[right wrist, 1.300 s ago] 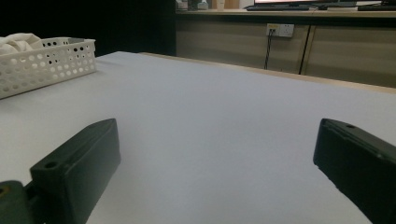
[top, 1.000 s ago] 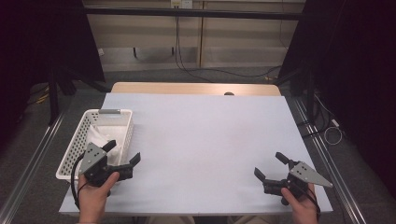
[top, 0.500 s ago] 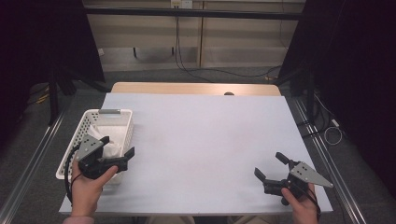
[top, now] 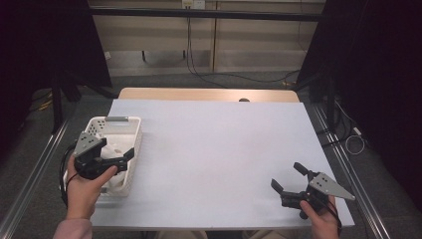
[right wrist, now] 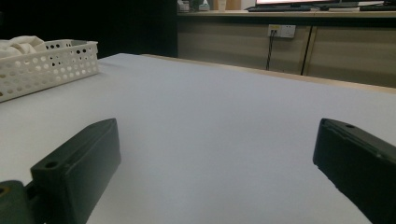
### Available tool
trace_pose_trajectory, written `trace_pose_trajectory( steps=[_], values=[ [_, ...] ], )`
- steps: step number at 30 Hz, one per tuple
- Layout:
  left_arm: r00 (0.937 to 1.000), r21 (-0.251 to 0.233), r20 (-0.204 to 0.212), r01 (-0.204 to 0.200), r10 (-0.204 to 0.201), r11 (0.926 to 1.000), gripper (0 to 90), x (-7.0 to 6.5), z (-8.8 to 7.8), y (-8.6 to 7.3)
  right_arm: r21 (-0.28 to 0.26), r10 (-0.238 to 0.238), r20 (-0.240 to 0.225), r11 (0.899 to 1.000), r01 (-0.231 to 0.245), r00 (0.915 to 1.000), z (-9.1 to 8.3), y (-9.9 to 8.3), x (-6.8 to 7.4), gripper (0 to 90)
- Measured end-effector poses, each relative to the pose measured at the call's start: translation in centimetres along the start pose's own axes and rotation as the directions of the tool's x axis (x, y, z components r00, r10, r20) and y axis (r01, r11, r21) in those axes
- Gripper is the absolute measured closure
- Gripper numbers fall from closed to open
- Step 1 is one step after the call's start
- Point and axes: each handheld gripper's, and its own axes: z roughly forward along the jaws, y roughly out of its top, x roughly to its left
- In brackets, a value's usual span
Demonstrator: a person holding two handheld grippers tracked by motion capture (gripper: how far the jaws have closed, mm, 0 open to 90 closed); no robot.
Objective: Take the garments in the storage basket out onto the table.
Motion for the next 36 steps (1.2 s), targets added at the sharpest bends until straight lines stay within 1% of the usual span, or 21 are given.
trace_pose_trajectory(
  steps=[2,4,7,12,16,17,18,19,20,21,22,23,25,26,29,30,31,33,34,35,36],
  values=[
    [1.0,0.009,-0.007,-0.001,0.001,1.0,3.0,0.2,0.1,0.1,0.002,0.001,-0.001,1.0,-0.001,1.0,0.0,0.0,0.0,0.6],
    [0.9998,0.011,-0.012,0.014,-0.014,0.9998,3.0,0.5,0.1,0.1,0.0,-0.001,-0.001,1.0,0.001,1.0,0.0,0.0,0.0,0.6],
    [0.9996,0.033,-0.024,0.016,-0.015,0.9993,3.0,1.0,0.1,-0.1,0.001,-0.002,0.0,1.0,0.002,1.0,0.0,0.0,0.0,0.6],
    [0.998,0.059,-0.057,0.03,-0.027,0.9978,3.0,1.9,0.1,-0.4,0.001,-0.003,-0.003,1.0,0.003,1.0,0.0,0.0,0.0,0.6],
    [0.9965,0.093,-0.077,0.04,-0.033,0.9948,3.0,2.4,0.3,-0.6,0.003,-0.002,-0.003,1.0,0.002,1.0,0.0,0.0,0.0,0.6],
    [0.9959,0.111,-0.077,0.057,-0.048,0.9922,3.0,2.5,0.3,-0.7,0.002,-0.002,-0.004,1.0,0.002,1.0,0.0,0.0,0.0,0.6],
    [0.9948,0.127,-0.091,0.057,-0.045,0.9903,3.1,2.6,0.3,-0.7,0.0,-0.002,-0.003,1.0,0.002,1.0,0.0,0.0,0.1,0.6],
    [0.9934,0.111,-0.105,0.058,-0.046,0.9921,3.0,2.8,0.5,-0.7,0.0,-0.002,-0.002,1.0,0.002,1.0,0.0,0.0,0.1,0.5],
    [0.9934,0.111,-0.105,0.058,-0.046,0.9921,3.1,2.8,0.5,-0.7,0.003,-0.002,-0.002,1.0,0.002,1.0,0.0,0.0,0.0,0.6],
    [0.991,0.147,-0.125,0.067,-0.049,0.9869,3.1,2.9,0.6,-0.7,0.003,-0.001,-0.002,1.0,0.001,1.0,0.0,0.0,0.0,0.6],
    [0.9906,0.142,-0.125,0.073,-0.055,0.9872,3.1,3.0,0.8,-0.7,0.003,-0.001,-0.002,1.0,0.001,1.0,0.0,0.0,0.0,0.6],
    [0.9904,0.161,-0.129,0.07,-0.049,0.9845,3.1,3.1,0.9,-0.7,0.003,-0.002,-0.002,1.0,0.002,1.0,0.0,0.0,0.0,0.6],
    [0.989,0.17,-0.141,0.068,-0.044,0.983,3.1,3.2,1.1,-0.8,0.005,0.004,-0.001,1.0,-0.004,1.0,0.0,0.0,0.0,0.6],
    [0.9871,0.176,-0.153,0.075,-0.048,0.9816,3.1,3.2,1.2,-0.8,0.005,0.003,0.0,1.0,-0.003,1.0,0.0,0.0,0.0,0.6],
    [0.985,0.194,-0.162,0.091,-0.06,0.9767,3.1,3.5,1.6,-1.0,0.0,0.001,0.0,1.0,-0.001,1.0,0.0,0.0,0.1,0.6],
    [0.9839,0.208,-0.161,0.112,-0.079,0.9717,3.1,3.4,1.7,-1.1,0.001,0.002,0.001,1.0,-0.002,1.0,0.0,0.0,0.1,0.6],
    [0.983,0.22,-0.166,0.114,-0.078,0.9687,3.1,3.5,1.8,-1.1,0.002,0.003,0.0,1.0,-0.003,1.0,0.0,0.0,0.0,0.7],
    [0.9797,0.236,-0.178,0.133,-0.092,0.9625,3.1,3.7,2.0,-1.1,0.002,0.008,-0.002,1.0,-0.008,1.0,0.0,0.0,0.0,0.6],
    [0.9797,0.244,-0.178,0.135,-0.092,0.9603,3.0,3.8,2.0,-1.0,0.001,0.01,-0.001,1.0,-0.01,0.9999,0.0,0.0,0.1,0.6],
    [0.9781,0.253,-0.181,0.148,-0.103,0.9562,2.9,3.8,2.1,-1.0,0.002,0.005,-0.002,1.0,-0.005,1.0,0.0,0.0,0.0,0.7],
    [0.9769,0.247,-0.19,0.144,-0.098,0.9583,2.9,3.9,2.2,-0.9,-0.001,0.026,0.002,1.0,-0.026,0.9997,0.0,0.0,0.2,0.7]
  ],
)
